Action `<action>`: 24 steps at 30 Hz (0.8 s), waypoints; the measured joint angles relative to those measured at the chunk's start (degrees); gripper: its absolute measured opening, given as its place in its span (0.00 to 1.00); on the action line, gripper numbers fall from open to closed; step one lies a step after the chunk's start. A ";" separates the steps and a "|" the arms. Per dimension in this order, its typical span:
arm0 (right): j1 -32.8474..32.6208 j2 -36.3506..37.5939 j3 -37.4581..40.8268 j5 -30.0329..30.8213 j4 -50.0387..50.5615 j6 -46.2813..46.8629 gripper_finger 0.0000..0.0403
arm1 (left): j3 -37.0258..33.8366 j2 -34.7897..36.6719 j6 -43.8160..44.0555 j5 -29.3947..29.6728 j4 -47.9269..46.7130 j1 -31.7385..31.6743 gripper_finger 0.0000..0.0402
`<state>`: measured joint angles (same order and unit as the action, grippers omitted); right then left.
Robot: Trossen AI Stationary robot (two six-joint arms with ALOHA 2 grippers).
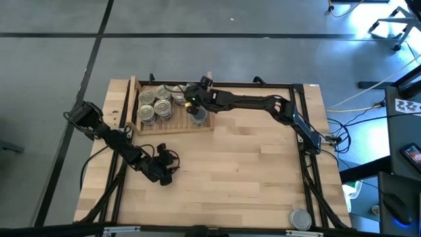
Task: Stack canned seafood by type on shelf
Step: Stack the green tuna can on top of the other green tuna can on the shelf
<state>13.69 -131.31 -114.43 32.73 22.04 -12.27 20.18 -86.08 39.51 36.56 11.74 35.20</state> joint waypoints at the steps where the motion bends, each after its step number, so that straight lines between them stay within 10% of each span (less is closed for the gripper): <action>1: 0.16 -0.08 0.04 -0.12 0.67 -0.01 0.35 | 0.00 0.00 0.00 0.00 -0.04 0.01 0.49; 24: 0.93 -2.71 0.46 1.51 1.78 -3.41 0.45 | 0.00 0.02 -0.57 -0.04 0.88 0.00 0.49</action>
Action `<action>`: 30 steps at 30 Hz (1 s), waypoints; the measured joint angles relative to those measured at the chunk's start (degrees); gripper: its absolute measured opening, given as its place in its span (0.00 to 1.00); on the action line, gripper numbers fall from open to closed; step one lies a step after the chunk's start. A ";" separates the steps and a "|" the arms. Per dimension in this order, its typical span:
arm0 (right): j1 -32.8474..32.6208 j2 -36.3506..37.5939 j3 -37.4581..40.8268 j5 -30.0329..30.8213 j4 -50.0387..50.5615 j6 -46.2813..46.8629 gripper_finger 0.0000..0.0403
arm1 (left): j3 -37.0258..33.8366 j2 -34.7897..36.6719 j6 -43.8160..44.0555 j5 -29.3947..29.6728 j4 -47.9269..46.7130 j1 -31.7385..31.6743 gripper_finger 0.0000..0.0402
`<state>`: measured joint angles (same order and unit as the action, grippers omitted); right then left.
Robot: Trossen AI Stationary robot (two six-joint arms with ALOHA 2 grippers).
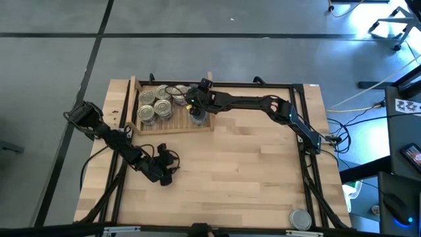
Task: Stack canned seafood by type on shelf
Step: Stack the green tuna can on top of the other green tuna can on the shelf, then move the green tuna can from the bottom right to the center
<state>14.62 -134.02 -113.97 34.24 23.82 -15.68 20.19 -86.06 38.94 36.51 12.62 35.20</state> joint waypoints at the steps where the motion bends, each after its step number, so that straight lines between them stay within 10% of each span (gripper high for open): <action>1: -0.01 0.00 0.00 -0.06 0.03 -0.05 0.45 | 0.00 0.00 0.00 0.00 0.00 0.00 0.49; 18: -0.04 0.02 0.00 5.21 1.91 -2.78 0.74 | 0.01 0.00 0.02 -0.40 0.00 0.02 0.49; 30: -0.69 0.03 -4.69 -0.38 5.96 -1.38 0.72 | 0.02 0.02 0.02 -0.39 0.00 0.04 0.49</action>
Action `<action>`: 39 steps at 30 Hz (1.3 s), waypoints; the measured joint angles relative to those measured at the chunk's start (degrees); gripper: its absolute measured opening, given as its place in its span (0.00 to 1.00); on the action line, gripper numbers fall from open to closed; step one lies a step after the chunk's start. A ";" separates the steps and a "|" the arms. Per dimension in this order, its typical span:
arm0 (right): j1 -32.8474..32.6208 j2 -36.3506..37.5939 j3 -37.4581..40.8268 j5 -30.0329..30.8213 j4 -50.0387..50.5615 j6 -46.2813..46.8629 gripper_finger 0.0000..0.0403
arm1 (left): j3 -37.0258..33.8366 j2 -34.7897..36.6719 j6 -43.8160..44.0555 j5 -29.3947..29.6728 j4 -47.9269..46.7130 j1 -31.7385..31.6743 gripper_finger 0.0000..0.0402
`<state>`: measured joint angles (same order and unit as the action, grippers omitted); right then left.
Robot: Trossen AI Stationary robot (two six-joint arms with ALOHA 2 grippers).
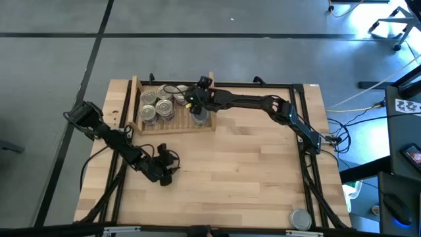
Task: Stack canned seafood by type on shelf
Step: Move the green tuna can from the bottom right to the center
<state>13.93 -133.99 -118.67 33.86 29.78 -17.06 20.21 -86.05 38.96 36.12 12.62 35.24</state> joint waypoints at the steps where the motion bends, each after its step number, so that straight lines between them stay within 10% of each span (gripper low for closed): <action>1: 0.00 0.06 -0.32 0.20 0.19 -0.06 0.71 | 0.00 0.00 0.00 0.00 0.00 -0.01 0.49; 39: -0.30 -1.16 -2.32 3.10 5.85 0.56 0.71 | 0.00 0.01 -0.31 0.02 -0.04 0.51 0.49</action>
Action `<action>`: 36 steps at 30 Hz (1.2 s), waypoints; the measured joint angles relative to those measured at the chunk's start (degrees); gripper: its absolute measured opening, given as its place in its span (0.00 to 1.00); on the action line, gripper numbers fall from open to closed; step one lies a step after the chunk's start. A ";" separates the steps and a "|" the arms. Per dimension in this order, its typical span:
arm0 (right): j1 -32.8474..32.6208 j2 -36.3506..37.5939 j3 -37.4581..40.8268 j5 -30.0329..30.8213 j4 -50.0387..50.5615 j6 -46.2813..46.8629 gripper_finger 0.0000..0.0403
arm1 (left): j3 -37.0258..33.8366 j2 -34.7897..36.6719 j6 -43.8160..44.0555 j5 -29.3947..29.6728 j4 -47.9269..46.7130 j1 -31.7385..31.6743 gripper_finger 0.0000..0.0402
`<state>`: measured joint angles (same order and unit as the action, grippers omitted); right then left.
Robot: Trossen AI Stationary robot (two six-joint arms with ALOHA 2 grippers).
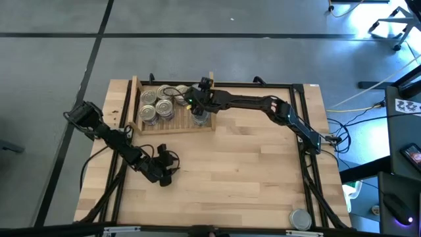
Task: Stack canned seafood by type on shelf
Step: Move the green tuna can from the bottom right to the center
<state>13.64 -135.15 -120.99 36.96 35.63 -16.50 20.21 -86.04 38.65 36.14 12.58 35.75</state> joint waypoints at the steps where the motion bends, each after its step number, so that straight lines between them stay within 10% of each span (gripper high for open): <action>1: 0.04 -0.11 0.00 0.32 0.05 0.01 0.71 | 0.00 0.00 0.00 0.00 0.00 0.00 0.49; 14: -3.21 0.57 -1.10 -3.02 1.58 -0.93 0.71 | 0.00 0.00 -0.04 0.02 0.00 0.00 0.49; 25: -21.55 6.36 -8.13 -6.59 19.26 1.39 0.70 | 0.22 0.11 -6.06 0.15 5.06 -0.43 0.49; 36: -41.08 7.39 -5.12 -8.10 51.10 31.14 0.24 | 0.33 0.11 -8.39 0.17 8.30 -2.85 0.49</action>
<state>-27.44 -127.76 -126.11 28.86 86.73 14.63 20.53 -85.93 30.27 36.32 20.88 32.89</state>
